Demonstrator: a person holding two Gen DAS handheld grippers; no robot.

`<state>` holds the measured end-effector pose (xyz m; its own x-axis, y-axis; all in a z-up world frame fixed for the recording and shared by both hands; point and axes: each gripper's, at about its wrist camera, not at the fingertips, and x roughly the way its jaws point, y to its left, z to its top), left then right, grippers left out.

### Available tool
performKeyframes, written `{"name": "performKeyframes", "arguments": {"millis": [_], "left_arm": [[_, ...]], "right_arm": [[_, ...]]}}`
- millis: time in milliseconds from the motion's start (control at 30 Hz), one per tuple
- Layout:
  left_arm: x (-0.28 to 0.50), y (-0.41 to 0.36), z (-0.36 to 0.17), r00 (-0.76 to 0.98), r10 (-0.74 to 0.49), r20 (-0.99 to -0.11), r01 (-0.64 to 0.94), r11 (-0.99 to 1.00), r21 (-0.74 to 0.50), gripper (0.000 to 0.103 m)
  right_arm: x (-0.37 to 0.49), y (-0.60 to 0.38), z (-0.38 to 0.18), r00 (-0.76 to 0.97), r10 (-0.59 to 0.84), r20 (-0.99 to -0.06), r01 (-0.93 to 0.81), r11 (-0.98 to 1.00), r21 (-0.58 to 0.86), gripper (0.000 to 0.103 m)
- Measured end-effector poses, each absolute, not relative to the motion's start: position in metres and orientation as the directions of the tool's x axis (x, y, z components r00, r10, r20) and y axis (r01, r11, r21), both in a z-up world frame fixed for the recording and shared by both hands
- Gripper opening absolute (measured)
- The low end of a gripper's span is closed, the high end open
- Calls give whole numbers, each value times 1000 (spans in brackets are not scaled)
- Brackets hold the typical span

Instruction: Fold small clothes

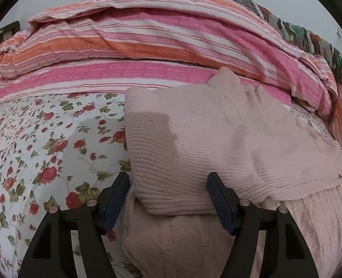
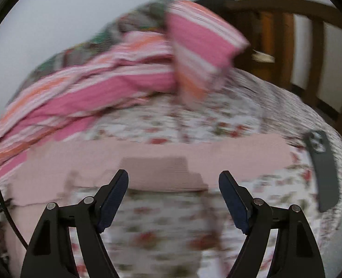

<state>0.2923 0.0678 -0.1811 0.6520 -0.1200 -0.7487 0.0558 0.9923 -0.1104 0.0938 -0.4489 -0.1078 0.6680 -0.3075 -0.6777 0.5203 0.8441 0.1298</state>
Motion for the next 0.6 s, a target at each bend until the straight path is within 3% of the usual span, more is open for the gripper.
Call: {"name": "performKeyframes", "arguments": {"millis": [233, 500, 533, 600], "left_arm": [[292, 65, -182, 654, -101, -750, 49, 995, -91, 69], [294, 69, -183, 650, -116, -751, 51, 993, -109, 70], [295, 69, -183, 649, -117, -752, 51, 993, -111, 70], [295, 70, -183, 649, -119, -751, 52, 992, -113, 70]], "right_arm": [[64, -517, -154, 623, -248, -742, 593, 768, 242, 72], [73, -540, -158, 658, -257, -707, 613, 728, 306, 71], [79, -542, -157, 652, -267, -710, 620, 727, 296, 64], [90, -544, -156, 622, -315, -717, 645, 725, 241, 36]]}}
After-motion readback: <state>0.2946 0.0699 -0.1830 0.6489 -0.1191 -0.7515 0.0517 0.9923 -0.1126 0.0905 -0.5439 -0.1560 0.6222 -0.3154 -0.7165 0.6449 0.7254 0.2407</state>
